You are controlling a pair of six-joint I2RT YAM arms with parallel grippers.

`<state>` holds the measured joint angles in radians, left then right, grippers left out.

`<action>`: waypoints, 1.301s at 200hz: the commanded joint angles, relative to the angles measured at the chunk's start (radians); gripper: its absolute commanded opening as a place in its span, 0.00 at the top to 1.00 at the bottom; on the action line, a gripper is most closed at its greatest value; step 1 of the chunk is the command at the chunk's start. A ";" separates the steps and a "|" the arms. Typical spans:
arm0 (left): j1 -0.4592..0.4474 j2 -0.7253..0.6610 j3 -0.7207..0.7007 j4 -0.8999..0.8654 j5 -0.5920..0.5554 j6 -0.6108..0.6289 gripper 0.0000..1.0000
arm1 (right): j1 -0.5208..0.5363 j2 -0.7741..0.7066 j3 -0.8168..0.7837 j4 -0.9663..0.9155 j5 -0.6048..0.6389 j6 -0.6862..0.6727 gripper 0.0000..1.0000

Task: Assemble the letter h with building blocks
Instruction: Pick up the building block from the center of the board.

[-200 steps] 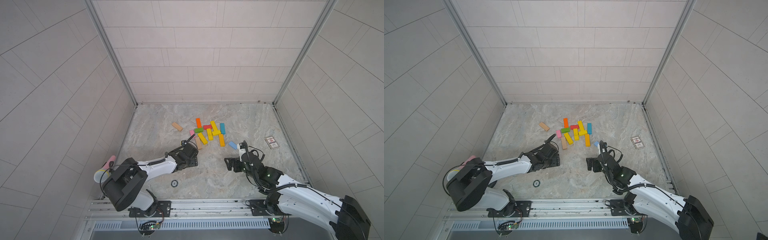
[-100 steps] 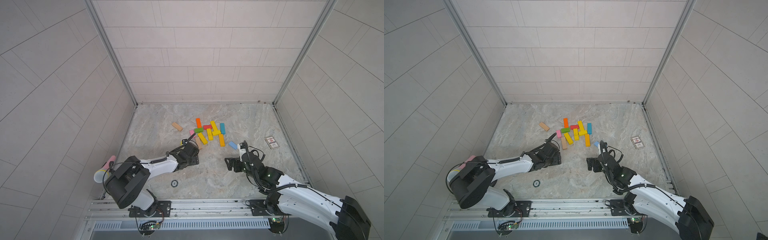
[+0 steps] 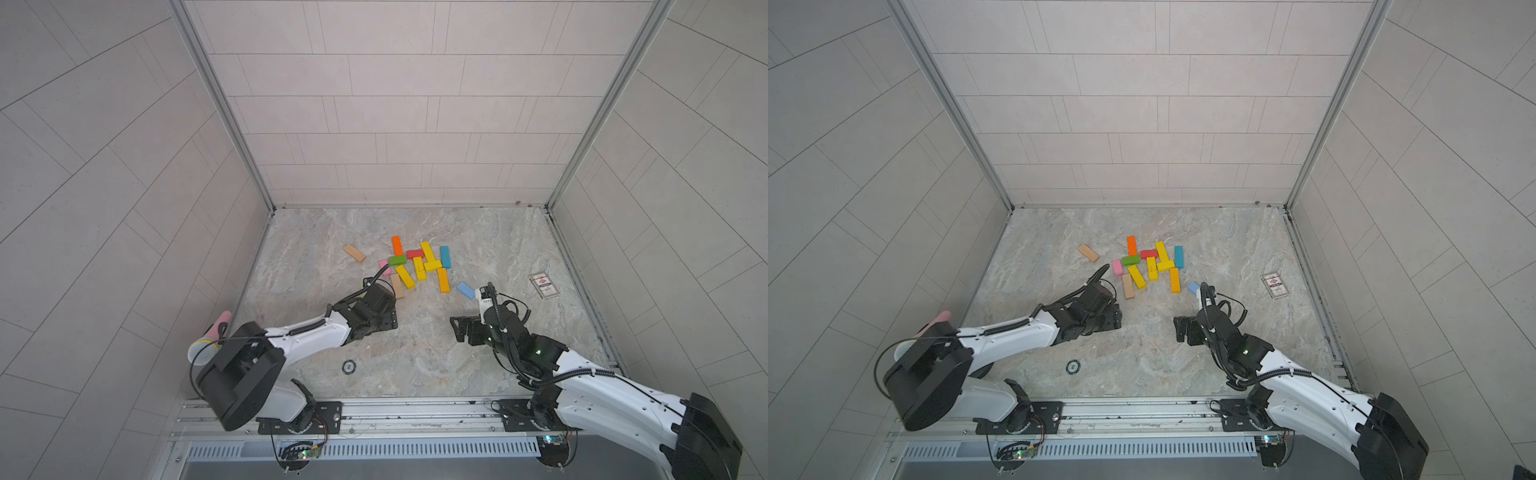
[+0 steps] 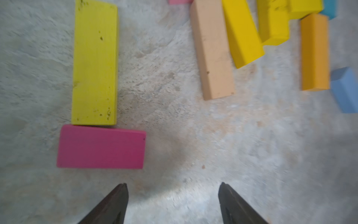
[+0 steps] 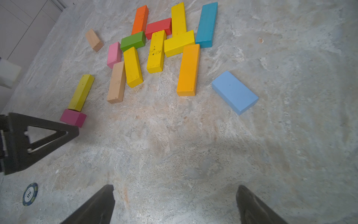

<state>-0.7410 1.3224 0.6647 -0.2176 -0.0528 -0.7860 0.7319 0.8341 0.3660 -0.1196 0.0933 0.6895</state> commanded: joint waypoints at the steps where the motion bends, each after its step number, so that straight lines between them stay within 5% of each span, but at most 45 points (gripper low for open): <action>1: -0.008 -0.193 0.101 -0.126 -0.037 0.038 0.18 | -0.006 -0.030 -0.026 0.009 0.027 0.009 0.00; 38: -0.006 -0.446 0.085 -0.228 -0.216 0.091 0.14 | -0.006 0.068 -0.010 0.049 0.005 -0.001 0.10; 57: -0.004 -0.539 0.049 -0.295 -0.298 0.087 0.12 | 0.009 0.172 0.059 0.050 -0.072 -0.007 0.16; 99: -0.004 -0.694 0.026 -0.452 -0.372 0.068 0.11 | 0.131 0.436 0.297 0.024 -0.005 -0.022 0.22; 173: -0.004 -0.822 0.075 -0.579 -0.356 0.034 0.10 | 0.153 0.906 0.845 -0.143 0.016 -0.100 0.22; 260: -0.004 -0.899 0.076 -0.603 -0.338 0.057 0.06 | 0.076 1.352 1.366 -0.314 0.002 -0.134 0.42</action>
<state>-0.7456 0.4297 0.7158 -0.7872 -0.3824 -0.7357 0.8410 2.1372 1.6547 -0.3550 0.0864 0.5724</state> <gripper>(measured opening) 0.937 0.595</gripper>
